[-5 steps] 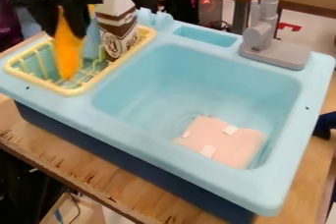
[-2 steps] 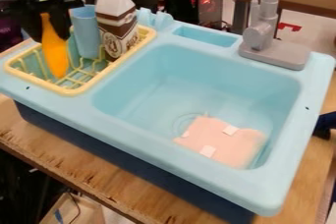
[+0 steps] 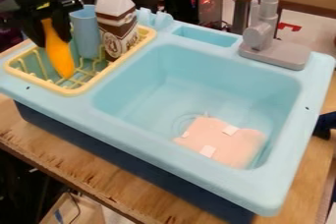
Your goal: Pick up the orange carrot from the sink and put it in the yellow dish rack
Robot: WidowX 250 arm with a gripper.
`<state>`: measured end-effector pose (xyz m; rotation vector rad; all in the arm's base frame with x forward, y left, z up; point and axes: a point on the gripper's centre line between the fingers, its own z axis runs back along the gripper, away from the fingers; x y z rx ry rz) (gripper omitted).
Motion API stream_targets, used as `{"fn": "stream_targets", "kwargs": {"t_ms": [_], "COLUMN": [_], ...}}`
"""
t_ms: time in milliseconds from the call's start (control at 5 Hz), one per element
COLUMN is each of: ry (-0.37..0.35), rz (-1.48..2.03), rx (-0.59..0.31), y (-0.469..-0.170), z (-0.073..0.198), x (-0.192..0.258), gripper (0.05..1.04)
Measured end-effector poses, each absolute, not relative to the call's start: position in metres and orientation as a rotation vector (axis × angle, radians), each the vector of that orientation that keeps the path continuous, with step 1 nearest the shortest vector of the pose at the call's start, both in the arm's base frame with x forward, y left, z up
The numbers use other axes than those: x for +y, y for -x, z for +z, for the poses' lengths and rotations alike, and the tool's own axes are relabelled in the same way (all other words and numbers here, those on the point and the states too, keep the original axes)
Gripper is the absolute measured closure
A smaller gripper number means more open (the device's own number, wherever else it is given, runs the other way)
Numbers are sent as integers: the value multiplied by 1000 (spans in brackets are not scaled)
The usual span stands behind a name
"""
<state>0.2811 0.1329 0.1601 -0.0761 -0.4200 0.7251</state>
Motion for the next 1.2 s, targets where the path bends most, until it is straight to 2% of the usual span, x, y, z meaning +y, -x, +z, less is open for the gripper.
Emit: {"fn": "stream_targets", "kwargs": {"t_ms": [400,600,800,1000,1200], "ry": [76,106,117,72,43], "rz": [801,815,850,866,799], "rx": [-302,-276,-234,-210,-239], "y": [-277,-275,-270,-263,-260], "z": [134,131,129,143,164], "x": [135,130,126,126,106], "gripper": [638,569,253,73,79]}}
